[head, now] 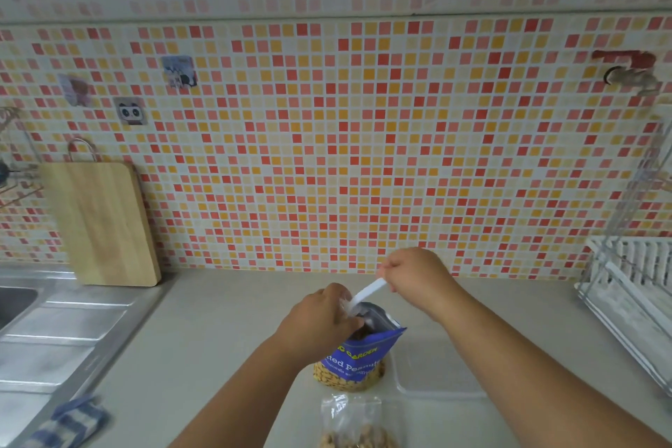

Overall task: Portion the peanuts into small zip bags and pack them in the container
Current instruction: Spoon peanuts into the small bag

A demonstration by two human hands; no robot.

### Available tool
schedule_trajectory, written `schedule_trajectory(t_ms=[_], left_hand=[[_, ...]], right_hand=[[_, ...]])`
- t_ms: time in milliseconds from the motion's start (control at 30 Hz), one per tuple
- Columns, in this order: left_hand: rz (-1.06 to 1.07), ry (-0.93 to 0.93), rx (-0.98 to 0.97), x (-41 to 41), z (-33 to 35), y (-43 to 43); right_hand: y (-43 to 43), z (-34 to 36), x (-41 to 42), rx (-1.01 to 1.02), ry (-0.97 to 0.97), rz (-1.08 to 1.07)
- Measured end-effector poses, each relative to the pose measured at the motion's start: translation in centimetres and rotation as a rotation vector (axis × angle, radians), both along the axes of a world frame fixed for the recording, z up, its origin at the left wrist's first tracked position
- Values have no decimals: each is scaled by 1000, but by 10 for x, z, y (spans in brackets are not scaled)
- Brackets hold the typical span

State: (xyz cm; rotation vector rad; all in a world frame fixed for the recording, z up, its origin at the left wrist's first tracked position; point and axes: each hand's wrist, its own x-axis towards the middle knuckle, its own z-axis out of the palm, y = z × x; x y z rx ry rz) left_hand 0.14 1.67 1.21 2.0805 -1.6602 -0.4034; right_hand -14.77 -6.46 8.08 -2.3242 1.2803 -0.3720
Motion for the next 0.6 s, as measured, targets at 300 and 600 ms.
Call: schedule_trajectory(t_ms=[300, 600], left_hand=[[140, 381, -183, 5, 1, 6], [164, 1244, -319, 11, 7, 31]], right_hand=[[27, 55, 2, -928, 13, 255], [24, -55, -3, -314, 307, 89]])
